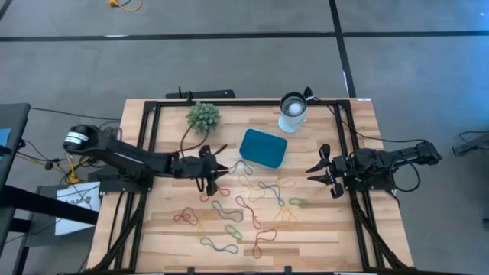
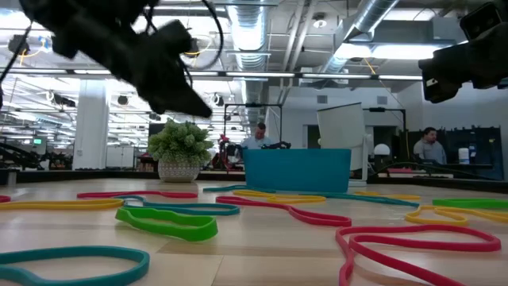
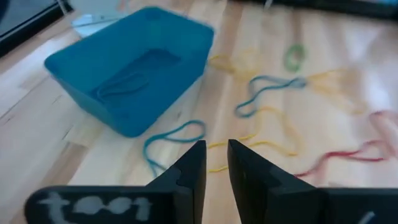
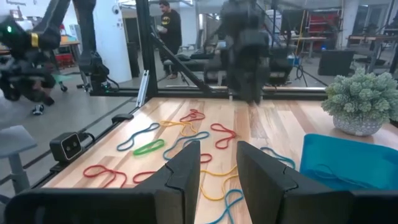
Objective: Pick and place items into bin
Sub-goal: Put the blue rubber band into the blue bin
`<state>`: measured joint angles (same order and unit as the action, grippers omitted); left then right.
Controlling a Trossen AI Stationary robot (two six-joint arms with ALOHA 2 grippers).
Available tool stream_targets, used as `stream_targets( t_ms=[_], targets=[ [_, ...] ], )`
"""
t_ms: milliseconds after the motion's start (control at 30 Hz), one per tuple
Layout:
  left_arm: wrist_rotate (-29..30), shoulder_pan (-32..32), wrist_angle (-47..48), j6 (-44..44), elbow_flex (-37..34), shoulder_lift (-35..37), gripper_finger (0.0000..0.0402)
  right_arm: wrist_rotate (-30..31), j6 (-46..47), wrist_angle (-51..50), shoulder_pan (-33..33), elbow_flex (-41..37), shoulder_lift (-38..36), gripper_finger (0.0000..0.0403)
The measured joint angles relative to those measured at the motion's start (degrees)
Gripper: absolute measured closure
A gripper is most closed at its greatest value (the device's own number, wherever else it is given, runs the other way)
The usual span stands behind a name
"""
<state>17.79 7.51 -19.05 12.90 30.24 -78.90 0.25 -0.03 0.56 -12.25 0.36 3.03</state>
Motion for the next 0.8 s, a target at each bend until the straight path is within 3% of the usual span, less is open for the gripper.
stream_targets(
  t_ms=[167,367,800],
  targets=[
    [6.68,-1.88,-7.21,-0.31,1.15,-12.19,0.0347,0.03,-0.45,0.00,0.00,0.00,0.00,0.0303],
    [6.68,-4.78,-8.54,-0.08,6.25,-22.54,0.0347,0.03,-0.07,0.00,0.00,0.00,0.00,0.0303],
    [4.03,-7.74,-4.80,5.36,9.36,-26.31,0.0347,0.03,0.02,0.00,0.00,0.00,0.02,0.0303]
  ],
)
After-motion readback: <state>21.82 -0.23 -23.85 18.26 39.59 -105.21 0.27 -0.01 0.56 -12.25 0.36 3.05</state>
